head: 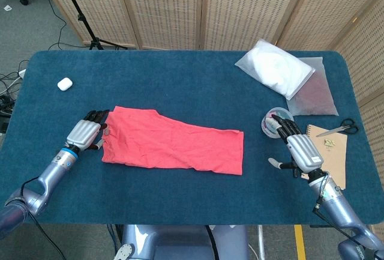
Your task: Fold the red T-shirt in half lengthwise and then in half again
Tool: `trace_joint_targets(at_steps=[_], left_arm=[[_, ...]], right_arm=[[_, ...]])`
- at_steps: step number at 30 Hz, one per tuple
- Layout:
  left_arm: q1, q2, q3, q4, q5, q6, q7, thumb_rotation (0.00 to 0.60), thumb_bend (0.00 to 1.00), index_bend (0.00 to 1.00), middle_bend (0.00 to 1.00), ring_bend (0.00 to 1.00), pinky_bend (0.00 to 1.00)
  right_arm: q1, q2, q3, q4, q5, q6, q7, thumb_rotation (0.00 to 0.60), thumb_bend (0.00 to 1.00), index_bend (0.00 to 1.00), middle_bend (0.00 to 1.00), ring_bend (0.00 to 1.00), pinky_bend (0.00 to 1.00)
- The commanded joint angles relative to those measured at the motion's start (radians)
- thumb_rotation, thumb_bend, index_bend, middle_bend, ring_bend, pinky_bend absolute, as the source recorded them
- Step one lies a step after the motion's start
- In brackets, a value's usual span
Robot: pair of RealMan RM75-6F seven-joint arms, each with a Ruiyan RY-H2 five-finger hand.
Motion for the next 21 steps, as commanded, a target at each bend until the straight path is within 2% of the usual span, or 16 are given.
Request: trace_joint_targets(at_steps=[1, 3, 6, 8, 12, 21], left_arm=[[0.002, -0.009, -0.006, 0.003, -0.004, 0.010, 0.019, 0.600, 0.28, 0.47, 0.00, 0.00, 0.00], [0.004, -0.015, -0.009, 0.007, -0.008, 0.016, 0.031, 0.600, 0.29, 0.60, 0.00, 0.00, 0.00], [0.009, -0.025, -0.014, 0.012, -0.016, 0.021, 0.051, 0.600, 0.33, 0.68, 0.00, 0.00, 0.00], [0.012, -0.030, -0.021, 0.014, -0.020, 0.034, 0.051, 0.600, 0.41, 0.72, 0.00, 0.00, 0.00], [0.014, -0.031, -0.026, 0.020, -0.019, 0.052, 0.048, 0.600, 0.45, 0.75, 0.00, 0.00, 0.00], [0.014, -0.016, -0.028, 0.007, -0.018, 0.061, 0.049, 0.600, 0.47, 0.75, 0.00, 0.00, 0.00]], right_arm=[[-0.001, 0.002, 0.001, -0.001, -0.003, 0.003, 0.004, 0.600, 0.26, 0.00, 0.00, 0.00, 0.00], [-0.001, 0.003, 0.000, -0.001, -0.005, 0.004, 0.006, 0.600, 0.26, 0.00, 0.00, 0.00, 0.00], [-0.001, 0.004, 0.000, 0.000, -0.009, 0.005, 0.010, 0.600, 0.27, 0.00, 0.00, 0.00, 0.00], [-0.002, 0.005, -0.001, -0.001, -0.011, 0.006, 0.012, 0.600, 0.26, 0.00, 0.00, 0.00, 0.00], [-0.003, 0.006, -0.001, -0.001, -0.013, 0.008, 0.015, 0.600, 0.26, 0.00, 0.00, 0.00, 0.00], [-0.002, 0.005, -0.003, -0.003, -0.013, 0.006, 0.011, 0.600, 0.31, 0.00, 0.00, 0.00, 0.00]])
